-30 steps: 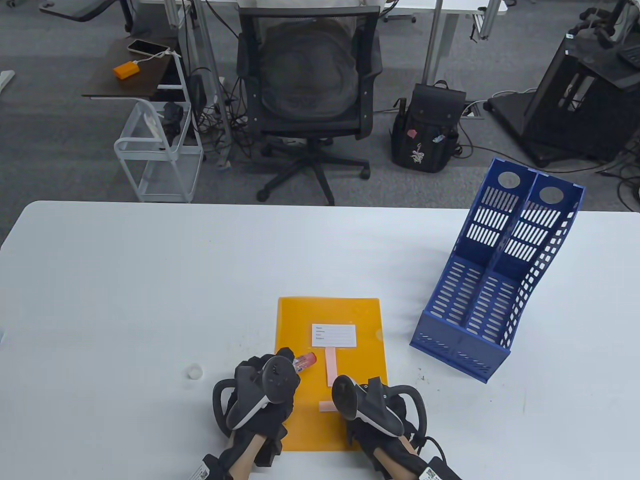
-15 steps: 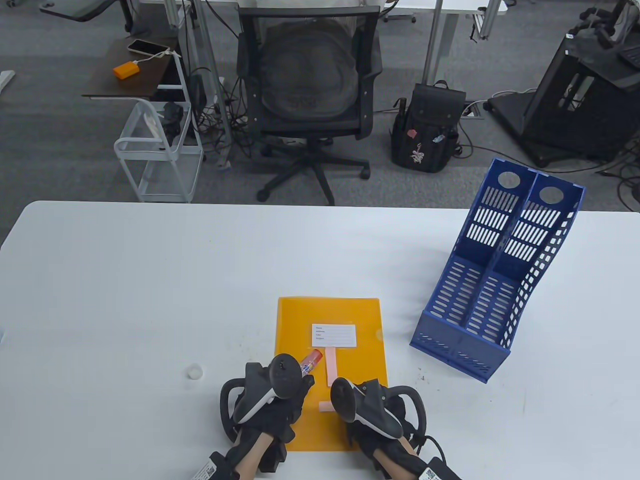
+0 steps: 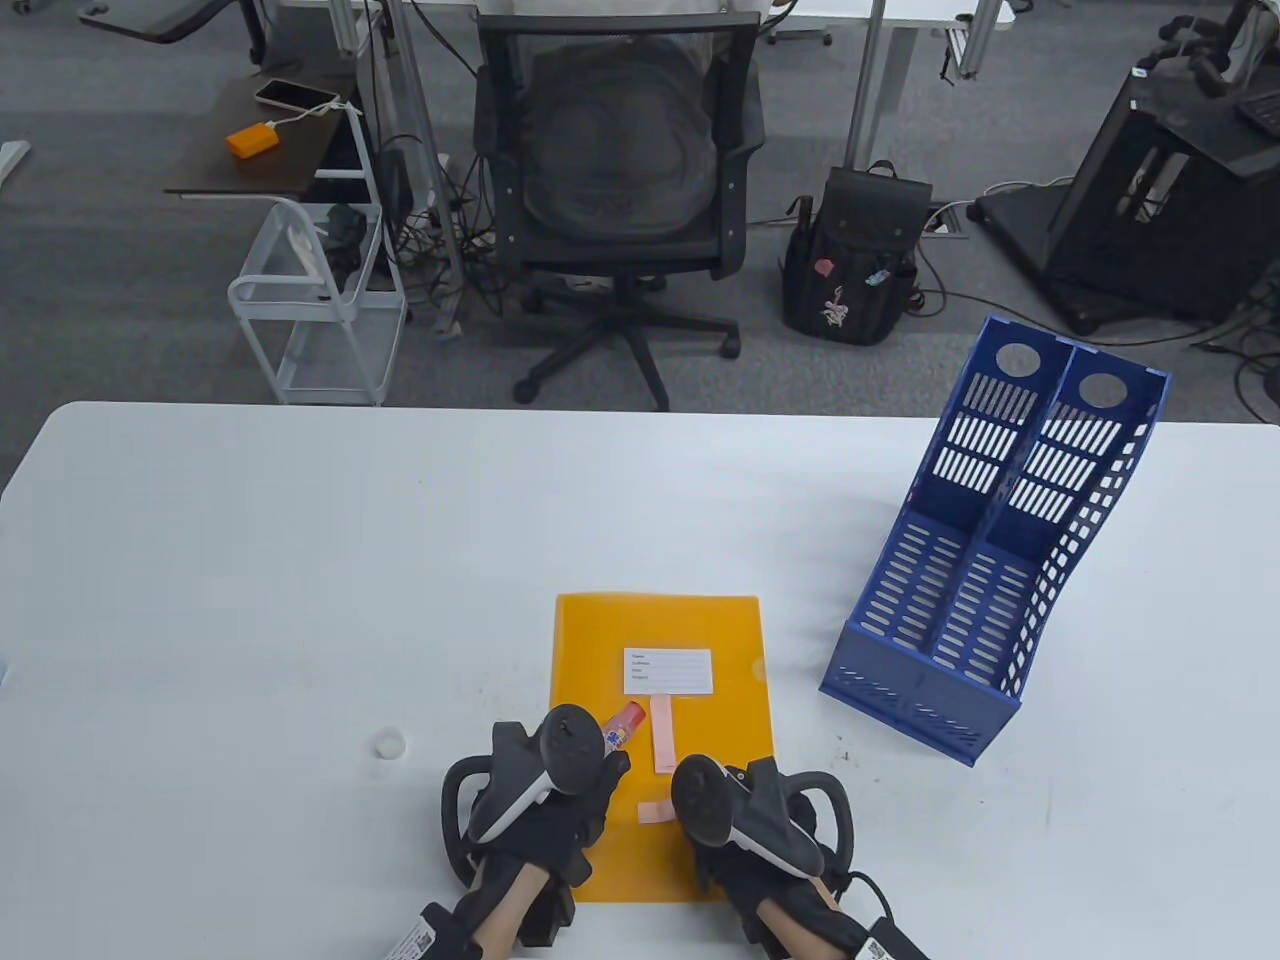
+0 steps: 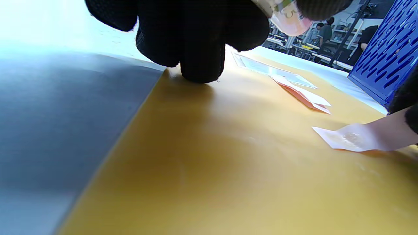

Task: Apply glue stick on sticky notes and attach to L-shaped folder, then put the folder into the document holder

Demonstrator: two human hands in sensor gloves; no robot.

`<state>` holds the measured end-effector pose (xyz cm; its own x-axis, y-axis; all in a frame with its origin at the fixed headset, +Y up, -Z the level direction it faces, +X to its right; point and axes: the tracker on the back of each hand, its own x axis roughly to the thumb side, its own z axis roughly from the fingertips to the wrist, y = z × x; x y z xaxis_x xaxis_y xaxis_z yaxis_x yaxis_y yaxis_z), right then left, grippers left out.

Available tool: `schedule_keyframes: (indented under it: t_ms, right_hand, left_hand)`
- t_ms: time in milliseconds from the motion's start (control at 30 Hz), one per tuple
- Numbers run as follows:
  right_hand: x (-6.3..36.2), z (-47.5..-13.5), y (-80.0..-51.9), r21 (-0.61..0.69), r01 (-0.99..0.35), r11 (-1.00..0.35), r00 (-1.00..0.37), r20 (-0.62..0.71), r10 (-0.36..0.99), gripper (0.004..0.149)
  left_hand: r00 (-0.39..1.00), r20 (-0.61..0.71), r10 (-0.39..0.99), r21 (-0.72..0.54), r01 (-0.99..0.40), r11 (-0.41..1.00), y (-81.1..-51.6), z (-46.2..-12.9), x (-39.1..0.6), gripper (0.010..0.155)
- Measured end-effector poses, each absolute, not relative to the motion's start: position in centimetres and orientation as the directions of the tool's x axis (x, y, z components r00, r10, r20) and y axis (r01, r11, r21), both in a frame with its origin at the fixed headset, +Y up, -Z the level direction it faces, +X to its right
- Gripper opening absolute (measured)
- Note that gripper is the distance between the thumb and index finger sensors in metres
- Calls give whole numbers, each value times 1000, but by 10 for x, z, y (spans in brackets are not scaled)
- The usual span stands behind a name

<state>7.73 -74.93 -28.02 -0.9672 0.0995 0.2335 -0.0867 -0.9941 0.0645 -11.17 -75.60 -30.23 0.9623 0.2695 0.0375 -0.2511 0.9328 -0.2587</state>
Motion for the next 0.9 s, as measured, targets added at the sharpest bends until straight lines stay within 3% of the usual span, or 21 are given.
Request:
schedule_keyframes:
  t_ms: [567,800,900]
  right_hand:
    - [88,-287,-749,179,-225,-958,-943,207,260,39]
    - [106,-296,-753,264,-380,-887,-896,131,423,39]
    - [112,-295,-746,222,-392,-893,-892,145,427,39]
  left_hand:
    - [954,12,300,-249,-288,925,-756,-306,-116,63]
    - [951,17,307,-255,-293,922,-756,-307,-117,62]
    - [954,20,298,-252,-284,925,-756,-307,-116,62]
